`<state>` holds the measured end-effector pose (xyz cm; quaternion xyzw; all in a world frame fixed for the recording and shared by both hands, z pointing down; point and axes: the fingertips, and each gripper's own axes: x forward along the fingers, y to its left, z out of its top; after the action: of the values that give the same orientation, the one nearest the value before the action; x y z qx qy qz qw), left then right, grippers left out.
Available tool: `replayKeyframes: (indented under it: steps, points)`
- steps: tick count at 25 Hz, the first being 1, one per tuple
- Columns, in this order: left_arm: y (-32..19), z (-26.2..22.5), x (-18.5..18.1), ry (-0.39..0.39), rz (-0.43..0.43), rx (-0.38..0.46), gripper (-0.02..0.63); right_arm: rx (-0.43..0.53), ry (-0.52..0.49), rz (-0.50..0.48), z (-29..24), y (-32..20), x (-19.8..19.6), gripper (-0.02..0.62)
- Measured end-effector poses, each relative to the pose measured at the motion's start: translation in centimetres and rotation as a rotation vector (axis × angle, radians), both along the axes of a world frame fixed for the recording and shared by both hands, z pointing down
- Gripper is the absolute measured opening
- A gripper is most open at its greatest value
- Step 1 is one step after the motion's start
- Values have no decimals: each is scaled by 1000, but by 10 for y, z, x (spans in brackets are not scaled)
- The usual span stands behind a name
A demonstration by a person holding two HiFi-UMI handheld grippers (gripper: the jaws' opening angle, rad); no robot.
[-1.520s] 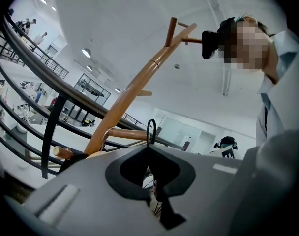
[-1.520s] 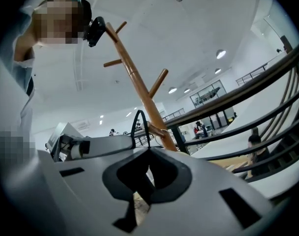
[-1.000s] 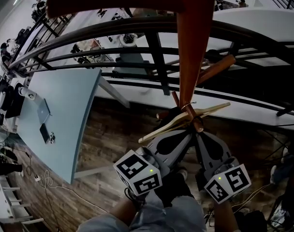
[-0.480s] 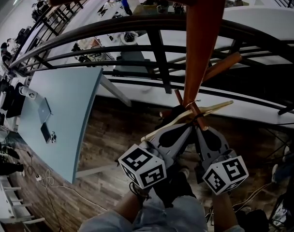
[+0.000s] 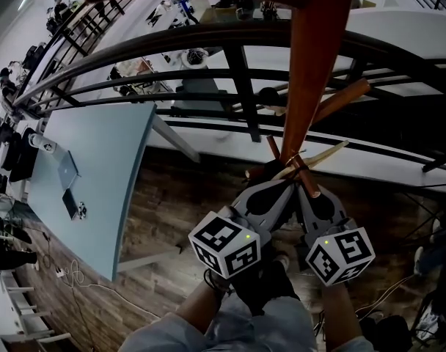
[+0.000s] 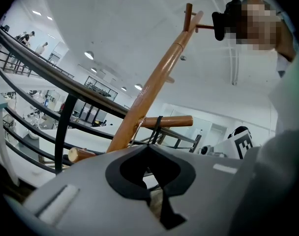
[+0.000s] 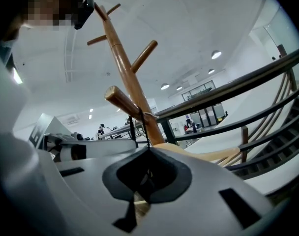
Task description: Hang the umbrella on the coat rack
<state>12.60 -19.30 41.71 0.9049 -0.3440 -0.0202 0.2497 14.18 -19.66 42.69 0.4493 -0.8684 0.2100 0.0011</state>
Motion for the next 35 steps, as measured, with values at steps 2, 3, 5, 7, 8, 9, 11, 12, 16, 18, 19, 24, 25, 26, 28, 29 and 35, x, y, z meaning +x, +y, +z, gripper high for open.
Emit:
replayKeyframes:
  steps: [2, 3, 5, 7, 8, 9, 11, 12, 16, 18, 19, 24, 25, 26, 28, 29, 35]
  points:
    - [-2, 2, -1, -1, 3, -5, 5, -1, 9, 5, 1, -1, -1, 2]
    - [-2, 3, -1, -3, 7, -6, 5, -2, 11, 10, 2, -2, -1, 2]
    - [-3, 5, -1, -13, 16, -4, 5, -3, 16, 18, 4, -4, -1, 2]
    - [-4, 5, -1, -24, 26, -2, 5, -2, 24, 23, 5, -5, -1, 2]
    - [-5, 6, -1, -28, 29, -4, 6, 0, 31, 24, 6, -5, -1, 2]
    - [-5, 6, -1, -30, 33, -5, 6, 2, 38, 25, 6, -5, -2, 2]
    - [-6, 8, -1, -47, 39, -1, 6, 5, 51, 28, 8, -6, -2, 2]
    - [-7, 8, -1, -64, 41, 6, 6, 5, 54, 32, 9, -7, -2, 2]
    - [-9, 9, 1, -97, 46, 9, 8, 3, 65, 48, 10, -9, 0, 2]
    - [-10, 10, 2, -92, 50, -2, 6, 4, 75, 54, 10, -11, 1, 2]
    - [-10, 10, 2, -91, 53, -7, 6, 5, 78, 56, 10, -11, 1, 3]
    - [-12, 11, 1, -104, 60, -14, 6, 8, 88, 63, 11, -13, 0, 3]
    - [-12, 11, 1, -102, 62, -17, 6, 8, 90, 64, 11, -13, 0, 3]
    - [-12, 11, 2, -98, 64, -22, 6, 7, 91, 65, 11, -14, 1, 3]
    - [-11, 10, 2, -96, 67, -31, 6, 5, 87, 67, 10, -13, 1, 3]
    - [-10, 9, 2, -99, 68, -31, 6, 4, 82, 68, 9, -13, 1, 3]
    - [-9, 3, -1, -93, 74, -32, 6, 14, 73, 61, 2, -13, -1, 3]
